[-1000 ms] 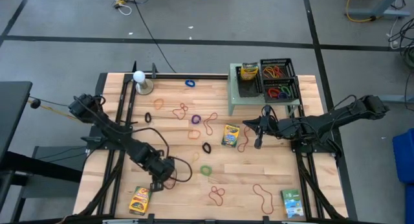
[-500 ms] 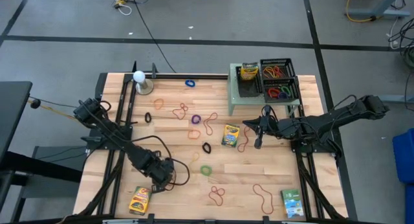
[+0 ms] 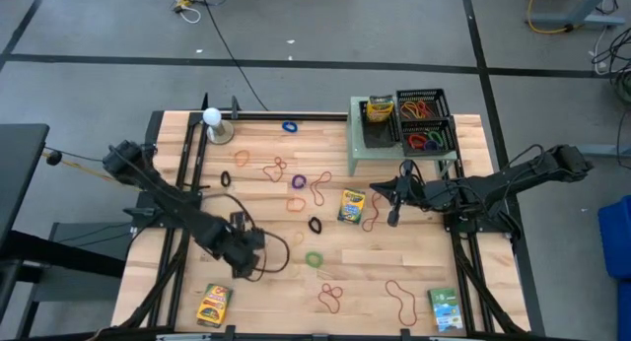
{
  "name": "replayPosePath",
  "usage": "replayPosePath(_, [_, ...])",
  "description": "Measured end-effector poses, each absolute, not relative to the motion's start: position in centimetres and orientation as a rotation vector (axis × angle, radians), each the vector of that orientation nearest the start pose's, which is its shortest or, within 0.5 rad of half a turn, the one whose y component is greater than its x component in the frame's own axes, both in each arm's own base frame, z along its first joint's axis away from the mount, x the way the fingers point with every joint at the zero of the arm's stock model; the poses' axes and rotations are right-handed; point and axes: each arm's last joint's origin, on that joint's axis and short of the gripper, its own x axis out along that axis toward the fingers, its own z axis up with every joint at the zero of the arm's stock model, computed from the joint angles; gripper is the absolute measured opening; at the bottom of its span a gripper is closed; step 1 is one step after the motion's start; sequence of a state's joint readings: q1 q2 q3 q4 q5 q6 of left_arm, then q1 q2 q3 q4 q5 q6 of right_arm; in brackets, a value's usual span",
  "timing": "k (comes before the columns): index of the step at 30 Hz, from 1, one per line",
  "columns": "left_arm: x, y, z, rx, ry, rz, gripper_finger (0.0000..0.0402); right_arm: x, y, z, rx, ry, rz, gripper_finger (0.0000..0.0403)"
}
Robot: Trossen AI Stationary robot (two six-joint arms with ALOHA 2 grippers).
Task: Pick & Place Office Desk Supplies
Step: Put the red rubber band into the top right black bin on the shelf
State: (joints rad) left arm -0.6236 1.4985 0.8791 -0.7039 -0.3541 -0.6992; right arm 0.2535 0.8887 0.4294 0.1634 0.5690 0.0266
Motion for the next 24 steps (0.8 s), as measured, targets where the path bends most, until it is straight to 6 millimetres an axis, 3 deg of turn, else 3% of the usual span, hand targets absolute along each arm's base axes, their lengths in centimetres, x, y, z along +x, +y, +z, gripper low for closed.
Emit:
replayPosePath(3, [21.7,-12.4,19.0,-0.021,0.989,0.244,0.0004,18.6,3.2,22.6,-0.092,0.273,-0.315,0.0011])
replayPosePath(14, [25.3,-5.1,17.0,-0.043,0.229,0.260,0.0003,19.4,3.6,22.5,-0.007,0.231,-0.238,0.0011])
replayPosePath(19, [27.0,-3.4,16.2,-0.021,0.044,0.191,0.0003,20.7,4.0,21.5,0.107,0.240,-0.230,0.0021])
replayPosePath(24, [28.2,-2.1,14.7,-0.055,-0.090,0.102,0.0003,22.9,4.7,19.2,0.253,0.247,-0.235,0.0068])
